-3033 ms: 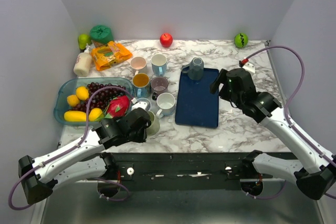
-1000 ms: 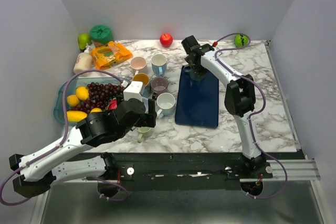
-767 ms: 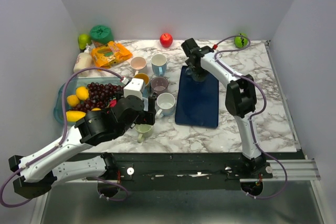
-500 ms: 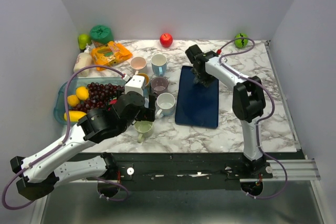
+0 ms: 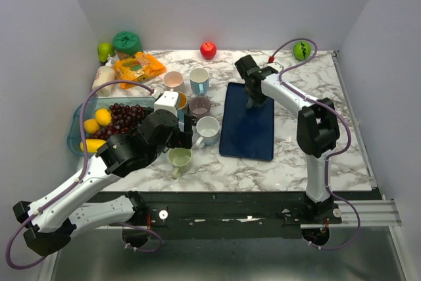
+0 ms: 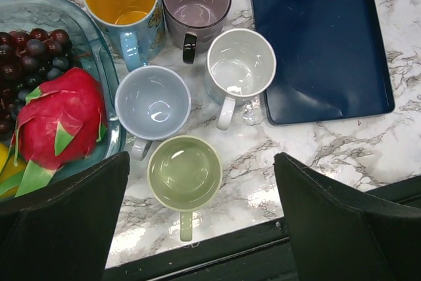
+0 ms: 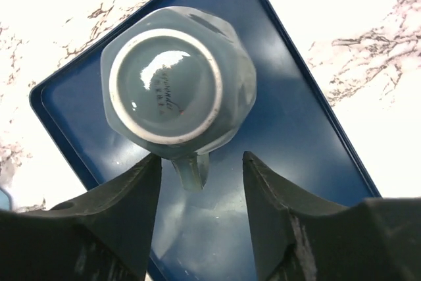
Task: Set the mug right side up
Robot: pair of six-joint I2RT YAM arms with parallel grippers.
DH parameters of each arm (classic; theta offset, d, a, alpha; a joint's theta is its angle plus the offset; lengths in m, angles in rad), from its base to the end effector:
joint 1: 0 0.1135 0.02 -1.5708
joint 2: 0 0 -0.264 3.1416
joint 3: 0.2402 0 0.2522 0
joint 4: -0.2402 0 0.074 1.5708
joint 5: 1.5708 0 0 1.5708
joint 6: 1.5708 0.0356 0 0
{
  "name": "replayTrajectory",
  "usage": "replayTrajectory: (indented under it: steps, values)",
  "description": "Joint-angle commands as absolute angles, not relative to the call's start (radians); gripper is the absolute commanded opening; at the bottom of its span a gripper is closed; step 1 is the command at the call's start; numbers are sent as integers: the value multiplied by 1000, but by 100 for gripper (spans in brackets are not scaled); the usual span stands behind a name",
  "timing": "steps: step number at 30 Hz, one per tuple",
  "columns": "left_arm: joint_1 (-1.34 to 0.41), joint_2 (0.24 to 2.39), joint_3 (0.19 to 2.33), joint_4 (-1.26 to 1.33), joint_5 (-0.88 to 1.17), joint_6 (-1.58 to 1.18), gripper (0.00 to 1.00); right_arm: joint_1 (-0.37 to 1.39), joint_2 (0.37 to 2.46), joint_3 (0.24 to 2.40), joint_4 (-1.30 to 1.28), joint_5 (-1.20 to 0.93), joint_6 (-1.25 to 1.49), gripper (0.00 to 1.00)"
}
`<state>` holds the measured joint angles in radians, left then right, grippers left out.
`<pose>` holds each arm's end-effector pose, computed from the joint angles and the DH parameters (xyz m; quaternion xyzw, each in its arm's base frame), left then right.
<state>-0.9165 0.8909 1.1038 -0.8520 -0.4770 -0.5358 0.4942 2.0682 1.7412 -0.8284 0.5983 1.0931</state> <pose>0.1137 -0.1214 0.3662 0.0601 0.8725 -0.1320 0.4665 0.3959 0.1906 0.2290 0.3339 0.8755 -0.0617 0.3438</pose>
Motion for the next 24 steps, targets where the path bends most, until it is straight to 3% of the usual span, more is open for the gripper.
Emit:
replayTrajectory:
  steps: [1, 4, 15, 18, 20, 24]
  values:
    - [-904, 888, 1089, -822, -445, -517, 99, 492, 2085, 1707, -764, 589, 1011, 52]
    - [-900, 888, 1088, -818, -439, -518, 99, 492, 2100, 1721, -752, 578, 988, 41]
    - [-884, 874, 1078, -810, -428, -518, 99, 492, 2152, 1766, -770, 574, 953, 41]
    - [-882, 873, 1080, -807, -425, -517, 99, 492, 2146, 1763, -755, 580, 928, 22]
    - [-881, 874, 1083, -807, -425, -515, 99, 492, 2140, 1763, -744, 584, 911, 1]
    - [-877, 874, 1085, -798, -420, -514, 99, 492, 2109, 1743, -715, 584, 868, 1]
